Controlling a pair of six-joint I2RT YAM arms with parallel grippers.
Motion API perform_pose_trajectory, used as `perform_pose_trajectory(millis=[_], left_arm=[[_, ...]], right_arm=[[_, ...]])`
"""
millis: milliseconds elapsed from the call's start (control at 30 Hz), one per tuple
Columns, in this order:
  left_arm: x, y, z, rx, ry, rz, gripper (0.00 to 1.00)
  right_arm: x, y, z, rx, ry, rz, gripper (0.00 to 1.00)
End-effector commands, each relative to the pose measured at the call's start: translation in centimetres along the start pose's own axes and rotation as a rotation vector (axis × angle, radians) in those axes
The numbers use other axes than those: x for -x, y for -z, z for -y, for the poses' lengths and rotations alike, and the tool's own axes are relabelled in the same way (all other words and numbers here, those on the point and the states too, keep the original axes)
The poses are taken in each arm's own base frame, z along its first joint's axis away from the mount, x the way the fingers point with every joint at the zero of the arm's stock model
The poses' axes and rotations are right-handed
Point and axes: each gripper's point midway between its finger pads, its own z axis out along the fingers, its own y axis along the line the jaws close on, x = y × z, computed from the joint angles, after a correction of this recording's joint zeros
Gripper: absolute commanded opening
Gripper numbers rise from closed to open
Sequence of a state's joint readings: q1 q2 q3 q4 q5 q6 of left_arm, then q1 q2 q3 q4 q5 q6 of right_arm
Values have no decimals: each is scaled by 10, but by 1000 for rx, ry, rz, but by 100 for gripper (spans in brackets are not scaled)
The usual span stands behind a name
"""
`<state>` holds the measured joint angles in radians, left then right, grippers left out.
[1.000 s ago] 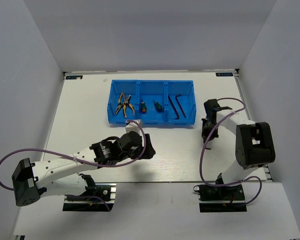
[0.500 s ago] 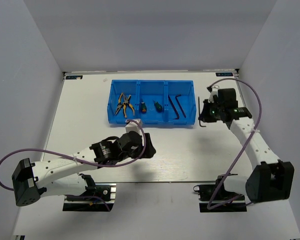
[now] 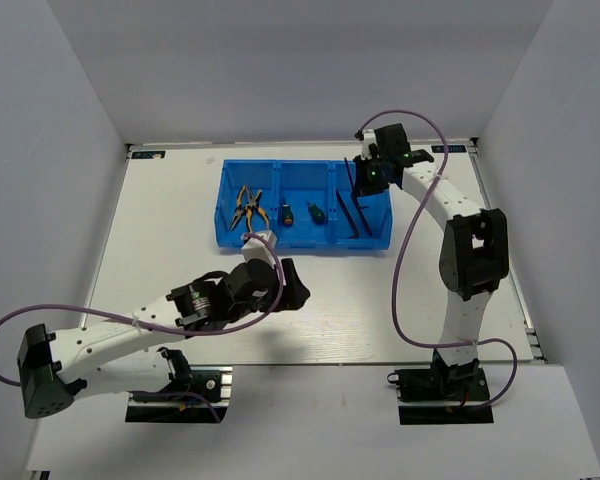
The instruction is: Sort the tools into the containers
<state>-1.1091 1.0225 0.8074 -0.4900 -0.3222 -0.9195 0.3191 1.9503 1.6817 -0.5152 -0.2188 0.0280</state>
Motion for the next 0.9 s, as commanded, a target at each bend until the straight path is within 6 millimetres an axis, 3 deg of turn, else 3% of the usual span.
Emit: perform_pose_trajectory(millis=[0, 133, 167, 233, 267, 300, 500, 600, 633, 700, 733, 767, 800, 833, 867], left_arm=[[7, 10, -10, 19, 41, 45, 85], [8, 11, -12, 22, 51, 54, 85], [8, 11, -12, 22, 51, 54, 85], [10, 7, -9, 36, 48, 55, 85], [8, 5, -11, 43, 35, 50, 85], [10, 5, -9, 46, 34, 47, 87], [10, 6, -8, 43, 44, 50, 90], [13, 9, -15, 41, 56, 74, 92], [13, 9, -18, 46, 56, 81, 92], [15, 11, -21, 51, 70, 100, 96], [15, 12, -25, 60, 69, 111, 100], [15, 13, -26, 56, 72, 114, 100], [16, 13, -30, 71, 58, 120, 100], [22, 17, -30, 75, 48, 140, 100], [25, 19, -31, 82, 36, 147, 100]], right_arm=[[-18, -1, 13, -60, 6, -60, 0], [-40, -5, 16, -54, 21, -118, 4], [-42, -5, 15, -47, 24, -124, 19], [-43, -4, 9, -20, 23, -128, 30], [-43, -2, 8, -11, 19, -129, 46], [-44, -3, 7, -4, 18, -135, 50], [-37, 10, -3, 30, 9, -119, 53], [-30, 32, -15, 62, 18, -98, 50], [-22, 54, -24, 81, 46, -66, 50], [-33, 66, -28, 95, 62, -67, 50], [-20, 94, -35, 86, 125, 11, 54], [-31, 97, -33, 77, 132, 6, 56], [-41, 109, -31, 48, 154, 16, 65], [-39, 126, -33, 30, 175, 56, 86], [-61, 122, -29, 11, 167, 21, 90]])
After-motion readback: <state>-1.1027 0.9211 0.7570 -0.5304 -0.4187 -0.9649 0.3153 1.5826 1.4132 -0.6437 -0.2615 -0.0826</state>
